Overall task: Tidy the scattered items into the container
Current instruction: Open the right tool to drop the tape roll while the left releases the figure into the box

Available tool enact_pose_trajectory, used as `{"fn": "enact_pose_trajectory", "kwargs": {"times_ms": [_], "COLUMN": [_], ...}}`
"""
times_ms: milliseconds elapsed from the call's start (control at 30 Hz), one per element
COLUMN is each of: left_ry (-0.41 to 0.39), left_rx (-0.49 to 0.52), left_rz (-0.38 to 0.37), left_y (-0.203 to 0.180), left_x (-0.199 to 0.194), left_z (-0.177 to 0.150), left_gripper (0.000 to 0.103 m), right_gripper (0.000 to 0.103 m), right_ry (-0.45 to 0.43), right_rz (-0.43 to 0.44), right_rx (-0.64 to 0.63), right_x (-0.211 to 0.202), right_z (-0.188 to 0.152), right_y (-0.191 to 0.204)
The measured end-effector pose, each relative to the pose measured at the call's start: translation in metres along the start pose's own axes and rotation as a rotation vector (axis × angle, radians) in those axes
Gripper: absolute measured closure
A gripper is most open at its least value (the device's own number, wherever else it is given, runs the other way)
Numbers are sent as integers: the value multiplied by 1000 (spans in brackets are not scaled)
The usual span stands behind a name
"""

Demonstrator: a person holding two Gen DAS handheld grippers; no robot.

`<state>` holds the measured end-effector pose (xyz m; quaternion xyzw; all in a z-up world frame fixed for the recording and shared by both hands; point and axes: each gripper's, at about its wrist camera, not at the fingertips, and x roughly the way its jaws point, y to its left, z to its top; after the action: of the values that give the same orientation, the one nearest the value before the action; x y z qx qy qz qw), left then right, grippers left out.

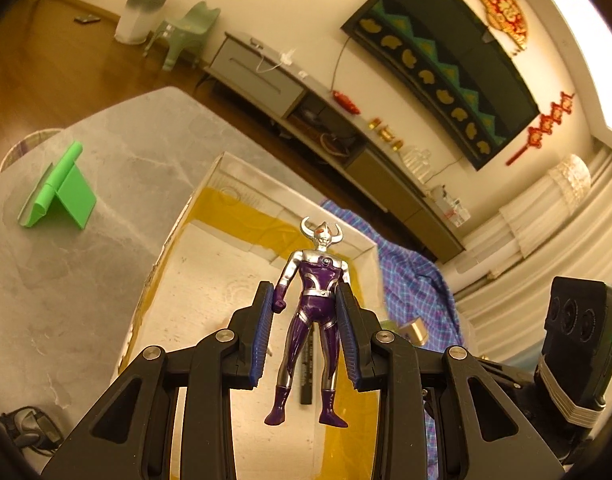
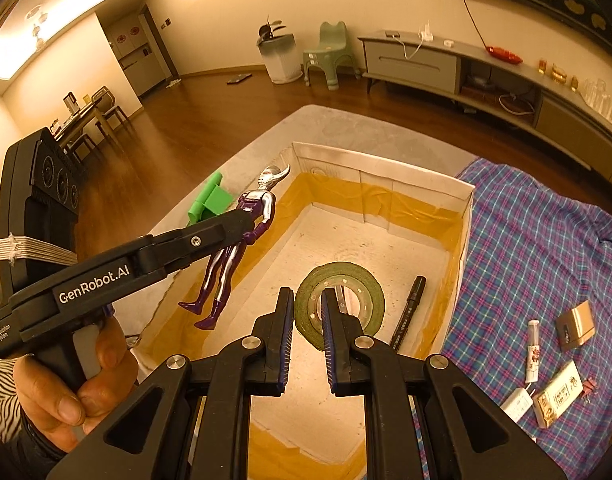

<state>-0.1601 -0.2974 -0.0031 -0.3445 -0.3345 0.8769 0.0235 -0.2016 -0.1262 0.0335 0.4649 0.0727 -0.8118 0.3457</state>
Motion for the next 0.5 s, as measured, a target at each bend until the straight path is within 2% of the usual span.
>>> {"fn": "enact_pose_trajectory", "kwargs": {"times_ms": [233,500], "left_ry": [71,129], "left_rx": [-39,-37], "left_rz": [66,149], "left_y": [11,16], "left_x": [34,70], "left_z": [12,15], "left_gripper": [71,70], "right_gripper": [88,88], "right_ry": [71,138], "right_rz": [2,-22], "right_rx": [29,22], "right_x": [32,64], "right_z": [15,32], "right_y": [-18,-26]}}
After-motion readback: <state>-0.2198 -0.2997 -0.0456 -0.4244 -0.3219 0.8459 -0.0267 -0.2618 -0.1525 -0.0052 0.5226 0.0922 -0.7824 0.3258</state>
